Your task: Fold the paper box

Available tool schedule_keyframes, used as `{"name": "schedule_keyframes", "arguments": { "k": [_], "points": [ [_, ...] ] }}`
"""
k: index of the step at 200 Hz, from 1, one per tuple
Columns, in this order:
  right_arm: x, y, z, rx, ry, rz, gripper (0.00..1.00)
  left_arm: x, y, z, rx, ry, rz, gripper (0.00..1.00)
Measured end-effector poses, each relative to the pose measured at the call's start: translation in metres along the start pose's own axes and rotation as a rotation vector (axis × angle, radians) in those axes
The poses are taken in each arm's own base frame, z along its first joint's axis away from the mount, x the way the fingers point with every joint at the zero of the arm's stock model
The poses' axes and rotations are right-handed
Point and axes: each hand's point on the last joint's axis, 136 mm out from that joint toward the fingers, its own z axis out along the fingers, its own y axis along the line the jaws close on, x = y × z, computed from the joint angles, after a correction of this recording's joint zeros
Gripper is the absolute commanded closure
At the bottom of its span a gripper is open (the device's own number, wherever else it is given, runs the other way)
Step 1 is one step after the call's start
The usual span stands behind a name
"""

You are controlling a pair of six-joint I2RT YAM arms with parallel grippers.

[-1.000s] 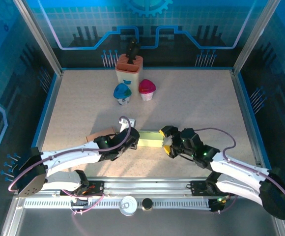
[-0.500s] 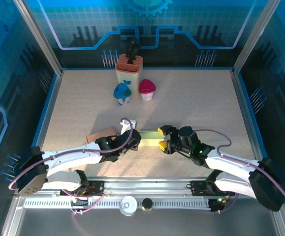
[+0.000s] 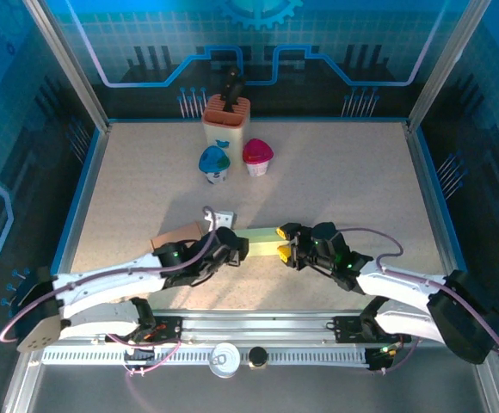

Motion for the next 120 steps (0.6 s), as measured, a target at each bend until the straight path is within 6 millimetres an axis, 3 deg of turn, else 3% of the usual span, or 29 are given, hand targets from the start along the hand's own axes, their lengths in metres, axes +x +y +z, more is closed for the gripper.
{"name": "schedule_keyframes", "arguments": {
  "k": [17, 47, 67, 91, 120],
  "points": [
    [0.000, 0.000, 0.001, -0.002, 0.001, -0.001, 0.46, -0.006, -0.005, -0.015, 0.065, -0.024, -0.059, 0.42],
    [0.000, 0.001, 0.002, -0.004, 0.002, -0.005, 0.47, -0.018, -0.003, -0.025, 0.118, -0.030, -0.166, 0.42],
    [0.000, 0.001, 0.002, -0.004, 0.002, -0.009, 0.47, -0.023, 0.011, -0.016, 0.105, -0.015, -0.230, 0.42],
    [0.000, 0.000, 0.000, 0.001, -0.001, -0.017, 0.47, -0.016, 0.024, 0.001, 0.083, 0.032, -0.278, 0.43],
    [0.000, -0.001, -0.001, 0.006, -0.003, -0.023, 0.48, -0.002, 0.025, 0.018, 0.085, 0.097, -0.284, 0.48]
  ]
}}
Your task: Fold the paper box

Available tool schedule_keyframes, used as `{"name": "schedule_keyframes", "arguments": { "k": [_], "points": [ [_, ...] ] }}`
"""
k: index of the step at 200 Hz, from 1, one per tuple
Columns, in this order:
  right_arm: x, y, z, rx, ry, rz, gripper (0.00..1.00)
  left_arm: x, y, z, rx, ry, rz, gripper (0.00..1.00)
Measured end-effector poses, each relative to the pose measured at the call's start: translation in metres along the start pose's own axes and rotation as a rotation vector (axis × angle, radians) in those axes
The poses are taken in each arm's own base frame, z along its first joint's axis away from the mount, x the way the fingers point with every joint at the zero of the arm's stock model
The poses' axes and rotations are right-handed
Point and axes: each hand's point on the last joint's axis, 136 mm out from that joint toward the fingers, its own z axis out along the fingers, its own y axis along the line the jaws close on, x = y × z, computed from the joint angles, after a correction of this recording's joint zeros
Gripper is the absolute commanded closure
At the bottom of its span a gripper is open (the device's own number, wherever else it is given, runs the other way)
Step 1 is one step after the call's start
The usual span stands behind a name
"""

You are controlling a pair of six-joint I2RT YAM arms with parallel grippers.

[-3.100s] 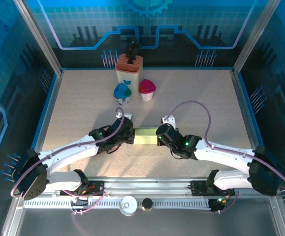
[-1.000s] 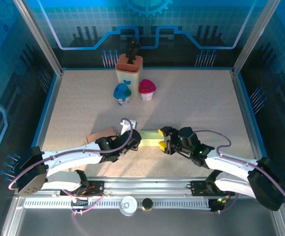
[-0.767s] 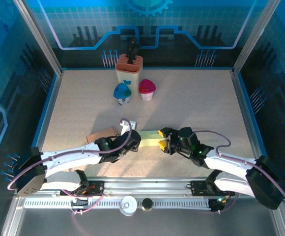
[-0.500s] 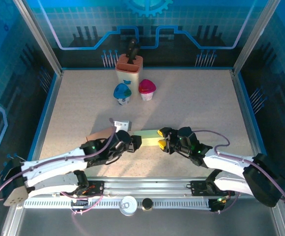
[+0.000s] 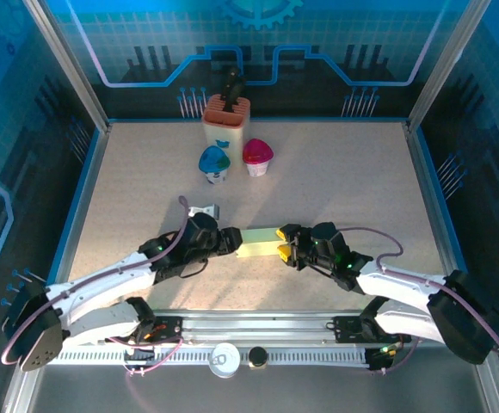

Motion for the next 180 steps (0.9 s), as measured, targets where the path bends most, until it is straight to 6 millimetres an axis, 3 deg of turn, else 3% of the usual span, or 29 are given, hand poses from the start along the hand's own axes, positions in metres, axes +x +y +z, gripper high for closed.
{"name": "schedule_keyframes", "arguments": {
  "k": [74, 116, 147, 180],
  "points": [
    [-0.001, -0.001, 0.000, 0.004, -0.002, -0.013, 0.52, 0.012, 0.003, 0.014, 0.049, 0.033, -0.027, 0.63],
    [-0.005, -0.002, -0.001, 0.012, -0.010, -0.039, 0.47, 0.012, 0.000, 0.022, 0.071, 0.028, -0.033, 0.74],
    [-0.007, -0.003, -0.014, 0.042, -0.031, -0.103, 0.45, 0.011, -0.002, 0.024, 0.086, 0.017, -0.034, 0.75],
    [-0.005, 0.010, -0.033, 0.015, -0.054, -0.163, 0.46, 0.010, -0.002, 0.024, 0.087, 0.014, -0.035, 0.76]
  ]
}}
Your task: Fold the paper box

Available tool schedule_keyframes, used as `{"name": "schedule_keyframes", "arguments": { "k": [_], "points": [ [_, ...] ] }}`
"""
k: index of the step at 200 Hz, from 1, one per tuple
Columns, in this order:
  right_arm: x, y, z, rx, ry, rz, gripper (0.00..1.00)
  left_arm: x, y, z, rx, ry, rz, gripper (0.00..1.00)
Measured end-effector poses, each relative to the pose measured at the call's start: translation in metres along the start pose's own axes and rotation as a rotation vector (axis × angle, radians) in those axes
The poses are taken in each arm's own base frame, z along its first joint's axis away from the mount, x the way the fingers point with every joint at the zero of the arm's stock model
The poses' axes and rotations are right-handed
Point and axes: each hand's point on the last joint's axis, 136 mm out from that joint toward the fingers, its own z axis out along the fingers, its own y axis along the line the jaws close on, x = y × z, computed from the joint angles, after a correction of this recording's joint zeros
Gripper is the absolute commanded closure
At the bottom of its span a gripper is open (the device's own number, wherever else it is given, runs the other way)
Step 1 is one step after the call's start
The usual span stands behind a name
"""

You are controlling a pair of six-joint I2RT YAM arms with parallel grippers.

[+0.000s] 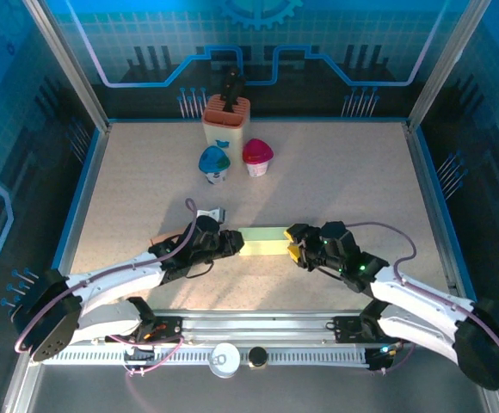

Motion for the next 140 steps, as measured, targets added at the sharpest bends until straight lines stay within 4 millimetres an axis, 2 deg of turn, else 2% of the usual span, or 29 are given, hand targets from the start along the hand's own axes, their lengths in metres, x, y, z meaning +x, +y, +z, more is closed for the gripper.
{"name": "schedule_keyframes", "arguments": {
  "k": [10, 20, 42, 52, 96, 117, 140],
  "points": [
    [-0.002, 0.000, -0.001, 0.001, -0.008, 0.000, 0.46, 0.000, 0.000, 0.000, 0.000, 0.000, 0.001, 0.77],
    [-0.007, -0.002, 0.001, 0.009, -0.017, 0.006, 0.41, 0.000, 0.000, 0.000, 0.000, 0.000, 0.002, 0.78],
    [-0.015, -0.009, 0.008, 0.041, -0.025, 0.005, 0.16, 0.000, 0.000, 0.000, 0.000, 0.000, 0.007, 0.82],
    [-0.015, -0.011, 0.009, 0.059, -0.022, 0.001, 0.10, 0.000, 0.000, 0.000, 0.002, -0.001, 0.008, 0.83],
    [-0.008, 0.017, 0.002, 0.025, -0.020, 0.005, 0.04, 0.002, -0.003, 0.000, 0.017, -0.013, 0.042, 0.86],
    [-0.008, 0.016, 0.006, 0.041, -0.019, 0.047, 0.05, 0.004, -0.004, -0.002, 0.020, -0.021, 0.053, 0.86],
    [-0.008, 0.002, 0.015, 0.096, -0.012, 0.103, 0.05, 0.008, -0.006, -0.004, 0.025, -0.024, 0.067, 0.87]
  ]
}}
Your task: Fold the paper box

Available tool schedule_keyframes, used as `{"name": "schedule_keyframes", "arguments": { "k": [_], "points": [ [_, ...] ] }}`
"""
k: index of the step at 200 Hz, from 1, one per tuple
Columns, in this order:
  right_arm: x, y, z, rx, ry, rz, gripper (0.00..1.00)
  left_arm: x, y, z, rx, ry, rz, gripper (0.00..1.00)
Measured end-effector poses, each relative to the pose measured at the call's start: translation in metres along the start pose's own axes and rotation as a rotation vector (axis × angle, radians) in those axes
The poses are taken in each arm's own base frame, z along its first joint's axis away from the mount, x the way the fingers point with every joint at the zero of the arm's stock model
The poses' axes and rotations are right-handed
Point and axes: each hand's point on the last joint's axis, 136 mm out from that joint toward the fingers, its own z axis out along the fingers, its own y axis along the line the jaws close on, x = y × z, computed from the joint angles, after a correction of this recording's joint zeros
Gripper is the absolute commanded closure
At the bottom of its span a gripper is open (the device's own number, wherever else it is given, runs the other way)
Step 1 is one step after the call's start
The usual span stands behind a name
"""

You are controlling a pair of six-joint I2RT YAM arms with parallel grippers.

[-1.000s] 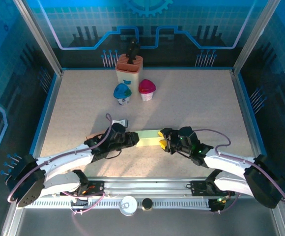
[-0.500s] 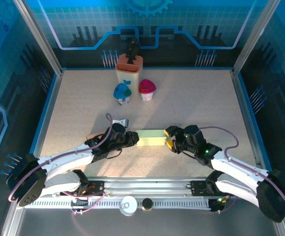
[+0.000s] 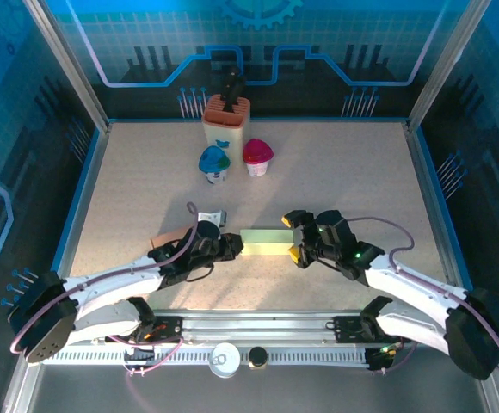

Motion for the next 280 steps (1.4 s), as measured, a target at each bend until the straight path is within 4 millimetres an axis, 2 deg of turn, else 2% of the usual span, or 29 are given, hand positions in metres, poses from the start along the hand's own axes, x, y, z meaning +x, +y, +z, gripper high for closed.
{"name": "schedule_keyframes", "arguments": {
  "k": [24, 45, 68, 85, 100, 127, 144, 191, 230, 255, 258, 260, 262, 273, 276, 280],
  "points": [
    [-0.002, -0.004, 0.007, 0.019, 0.001, 0.044, 0.06, 0.004, -0.004, -0.001, 0.003, 0.000, 0.015, 0.87],
    [-0.006, -0.006, 0.016, 0.026, 0.005, 0.073, 0.11, 0.013, -0.007, -0.001, 0.008, 0.013, 0.035, 0.88],
    [-0.009, -0.008, 0.026, 0.028, 0.019, 0.087, 0.26, 0.033, -0.003, -0.001, -0.002, 0.046, 0.066, 0.87],
    [-0.009, -0.009, 0.030, 0.015, 0.032, 0.091, 0.32, 0.047, 0.004, -0.001, -0.021, 0.071, 0.084, 0.84],
    [-0.008, -0.011, 0.032, 0.009, 0.045, 0.076, 0.33, 0.051, 0.007, -0.001, -0.033, 0.077, 0.095, 0.77],
    [-0.003, -0.009, 0.032, 0.003, 0.077, 0.046, 0.29, 0.049, 0.012, -0.003, -0.061, 0.063, 0.100, 0.64],
    [0.000, -0.010, 0.033, 0.005, 0.098, 0.026, 0.22, 0.046, 0.014, -0.006, -0.077, 0.050, 0.093, 0.58],
    [-0.013, -0.029, 0.028, 0.081, 0.096, -0.004, 0.15, 0.035, 0.005, -0.012, -0.073, 0.026, 0.093, 0.57],
    [-0.021, -0.041, 0.015, 0.138, 0.088, -0.069, 0.15, 0.030, 0.001, -0.015, -0.069, 0.017, 0.087, 0.55],
    [-0.027, -0.043, 0.001, 0.164, 0.066, -0.148, 0.14, 0.015, 0.004, -0.020, -0.059, -0.003, 0.047, 0.53],
    [-0.028, -0.042, -0.002, 0.169, 0.059, -0.160, 0.13, 0.013, 0.005, -0.021, -0.057, -0.005, 0.039, 0.51],
    [-0.029, -0.040, -0.005, 0.169, 0.051, -0.178, 0.03, 0.010, 0.006, -0.021, -0.058, -0.010, 0.033, 0.50],
    [-0.030, -0.039, -0.006, 0.170, 0.047, -0.191, 0.01, 0.008, 0.006, -0.022, -0.054, -0.011, 0.028, 0.49],
    [-0.034, -0.022, -0.020, 0.159, 0.002, -0.296, 0.00, -0.007, 0.013, -0.026, -0.053, -0.032, -0.015, 0.40],
    [-0.035, -0.015, -0.024, 0.151, -0.012, -0.332, 0.00, -0.012, 0.015, -0.027, -0.055, -0.041, -0.027, 0.34],
    [-0.036, -0.006, -0.028, 0.139, -0.027, -0.372, 0.00, -0.019, 0.018, -0.029, -0.053, -0.051, -0.044, 0.19]
  ]
}}
